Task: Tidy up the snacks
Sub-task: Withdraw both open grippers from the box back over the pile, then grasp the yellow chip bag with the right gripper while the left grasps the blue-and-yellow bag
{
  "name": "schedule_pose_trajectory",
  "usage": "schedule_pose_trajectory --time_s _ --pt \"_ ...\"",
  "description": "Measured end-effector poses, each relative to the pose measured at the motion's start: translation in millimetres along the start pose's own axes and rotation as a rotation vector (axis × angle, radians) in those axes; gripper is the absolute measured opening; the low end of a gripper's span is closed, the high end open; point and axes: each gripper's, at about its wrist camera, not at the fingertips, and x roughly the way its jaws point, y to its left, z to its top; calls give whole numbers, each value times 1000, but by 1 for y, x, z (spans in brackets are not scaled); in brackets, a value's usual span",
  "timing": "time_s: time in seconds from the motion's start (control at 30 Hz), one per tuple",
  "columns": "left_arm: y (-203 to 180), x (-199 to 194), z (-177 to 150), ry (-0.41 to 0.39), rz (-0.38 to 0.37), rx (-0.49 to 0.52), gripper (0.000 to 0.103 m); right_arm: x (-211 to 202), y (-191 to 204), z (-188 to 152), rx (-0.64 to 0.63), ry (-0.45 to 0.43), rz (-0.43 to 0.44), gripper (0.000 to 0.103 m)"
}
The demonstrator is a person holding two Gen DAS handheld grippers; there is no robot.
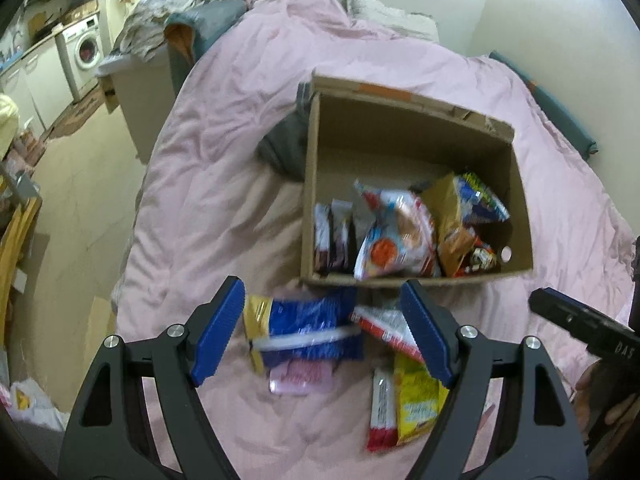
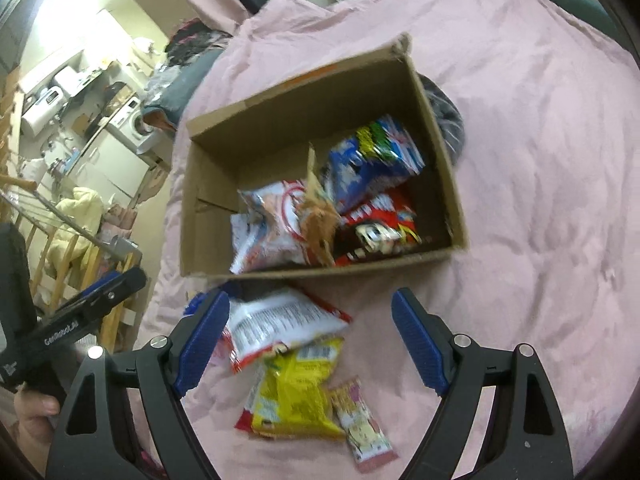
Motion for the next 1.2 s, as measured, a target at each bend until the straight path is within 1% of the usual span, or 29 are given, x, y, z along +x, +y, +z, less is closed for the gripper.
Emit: schedule_pose_trajectory --time_s 0.13,0.33,0.37,0.47,0.5,0.53,0.6,0.67,0.77,0.8,0.83,0.87,0.93,1.0,1.1,1.2 --pt "2 0 -11 20 15 -10 78 -3 -10 -7 43 13 -22 86" --pt "2 -1 -20 27 9 -26 77 3 -15 -19 50 64 -45 86" --pt "1 0 -21 36 6 -27 77 7 -15 -20 52 80 -55 86" --pt "-4 3 -23 50 -20 -12 77 25 -14 -27 14 167 -128 86" --pt "-6 5 -24 57 -14 1 78 31 -13 -30 -1 196 -147 86" --pt "-8 6 -25 61 0 9 77 37 -14 -33 -3 226 -153 86" --pt "-6 9 -26 69 14 6 77 46 -15 -37 21 270 -111 86" --pt "-1 12 -26 89 12 -26 78 55 -10 -42 26 312 -49 86" --pt "11 18 -25 119 16 -91 77 68 6 -51 -42 351 -36 85" --pt "15 20 -25 129 21 -108 77 75 11 -54 -59 373 -26 83" --pt "19 23 -26 140 27 -125 77 80 15 -57 -67 390 -20 78" --pt "22 25 -26 150 31 -137 78 87 19 -59 -77 410 -16 75" --pt "30 28 -26 165 36 -162 77 98 26 -61 -100 428 -34 75" --pt "40 30 -26 173 57 -197 77 108 32 -63 -130 431 -82 75" --pt "55 34 -27 186 93 -236 77 117 36 -65 -130 451 -75 74" --pt "67 40 -31 219 100 -276 77 119 42 -66 -168 451 -88 64"
